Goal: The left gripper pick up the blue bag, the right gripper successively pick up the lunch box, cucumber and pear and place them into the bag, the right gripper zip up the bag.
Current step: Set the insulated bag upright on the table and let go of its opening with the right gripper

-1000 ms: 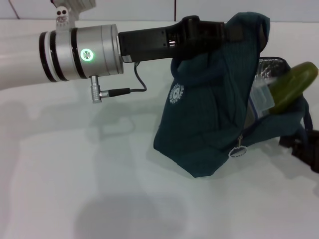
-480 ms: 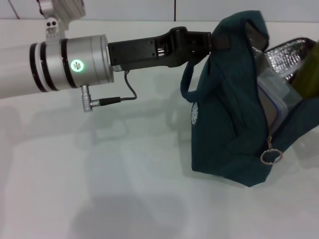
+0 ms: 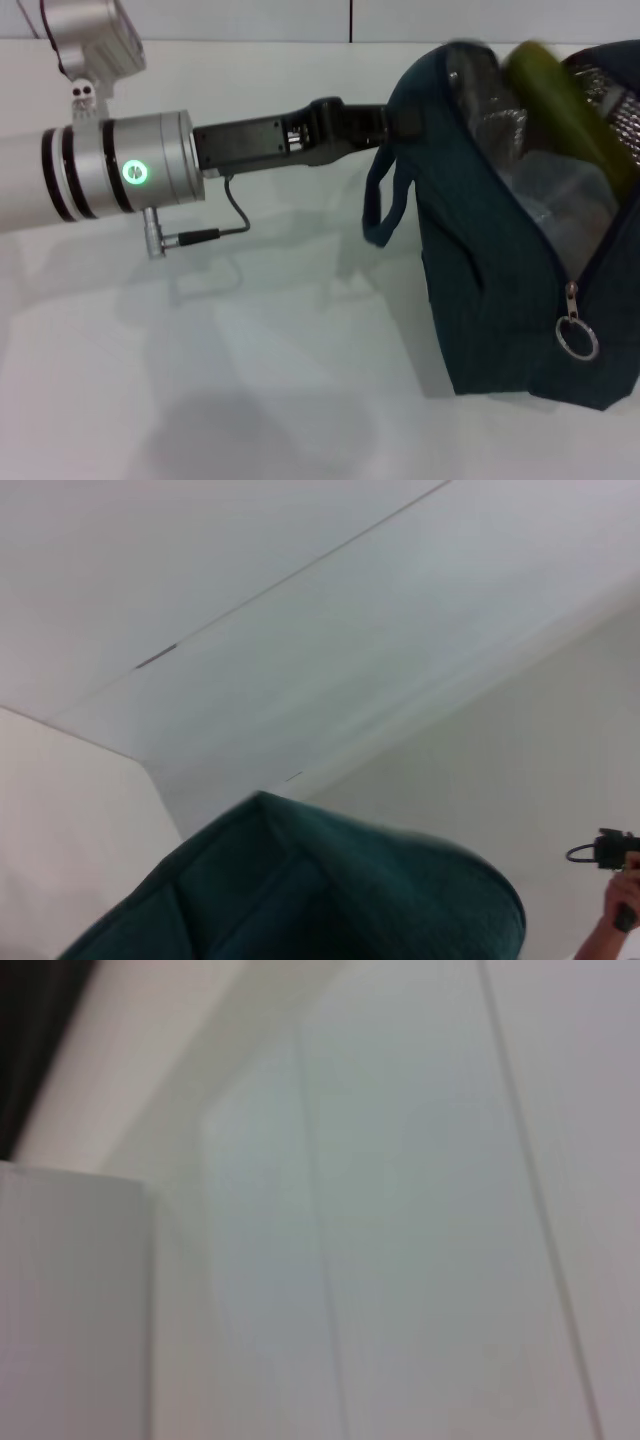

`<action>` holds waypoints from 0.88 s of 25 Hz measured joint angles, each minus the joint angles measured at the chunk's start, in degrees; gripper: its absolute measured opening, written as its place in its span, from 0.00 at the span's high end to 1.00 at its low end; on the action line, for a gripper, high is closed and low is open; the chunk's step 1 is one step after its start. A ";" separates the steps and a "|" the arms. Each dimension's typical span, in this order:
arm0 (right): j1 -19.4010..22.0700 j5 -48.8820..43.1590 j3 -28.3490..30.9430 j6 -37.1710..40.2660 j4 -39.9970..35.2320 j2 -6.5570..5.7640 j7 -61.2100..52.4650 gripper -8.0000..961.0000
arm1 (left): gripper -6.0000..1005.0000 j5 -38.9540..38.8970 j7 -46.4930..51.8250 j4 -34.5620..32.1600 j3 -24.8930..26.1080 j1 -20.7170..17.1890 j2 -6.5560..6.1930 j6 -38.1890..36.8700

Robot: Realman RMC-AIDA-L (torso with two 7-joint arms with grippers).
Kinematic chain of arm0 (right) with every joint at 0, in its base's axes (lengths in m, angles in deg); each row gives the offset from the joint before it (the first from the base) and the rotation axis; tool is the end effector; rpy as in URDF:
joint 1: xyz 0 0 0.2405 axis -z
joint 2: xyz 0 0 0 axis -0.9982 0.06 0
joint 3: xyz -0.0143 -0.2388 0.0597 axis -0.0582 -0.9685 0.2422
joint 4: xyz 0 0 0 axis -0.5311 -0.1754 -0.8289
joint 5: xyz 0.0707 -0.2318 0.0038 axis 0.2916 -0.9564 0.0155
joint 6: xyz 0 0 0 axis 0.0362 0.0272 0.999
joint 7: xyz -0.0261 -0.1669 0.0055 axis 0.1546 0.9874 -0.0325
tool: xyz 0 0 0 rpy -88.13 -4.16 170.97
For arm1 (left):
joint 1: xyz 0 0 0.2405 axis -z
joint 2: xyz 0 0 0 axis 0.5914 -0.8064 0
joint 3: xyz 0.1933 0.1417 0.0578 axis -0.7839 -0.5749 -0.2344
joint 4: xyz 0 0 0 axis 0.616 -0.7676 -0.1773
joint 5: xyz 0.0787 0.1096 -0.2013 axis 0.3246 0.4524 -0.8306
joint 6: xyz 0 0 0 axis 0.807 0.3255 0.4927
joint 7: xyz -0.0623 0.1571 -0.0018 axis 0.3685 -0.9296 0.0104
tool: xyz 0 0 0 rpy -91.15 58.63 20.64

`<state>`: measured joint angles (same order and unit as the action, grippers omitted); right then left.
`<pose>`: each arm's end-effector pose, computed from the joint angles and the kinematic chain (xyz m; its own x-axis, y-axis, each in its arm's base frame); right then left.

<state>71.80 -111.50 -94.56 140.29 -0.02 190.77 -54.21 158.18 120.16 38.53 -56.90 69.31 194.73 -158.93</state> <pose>0.2948 0.2621 0.0650 0.4612 0.1828 -0.8683 -0.4026 -0.8289 -0.3884 -0.1696 0.3699 -0.0443 0.2206 0.8352 0.5037 0.6889 -0.4990 0.5257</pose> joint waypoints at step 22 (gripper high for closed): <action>-1.81 -4.76 -2.02 1.12 -5.78 0.37 -0.79 0.99 | 0.93 0.73 -16.32 5.16 4.40 -0.49 0.98 1.34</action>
<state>70.00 -116.25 -96.58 141.41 -5.80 191.13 -55.00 158.92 103.84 43.70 -52.50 68.82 195.71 -157.59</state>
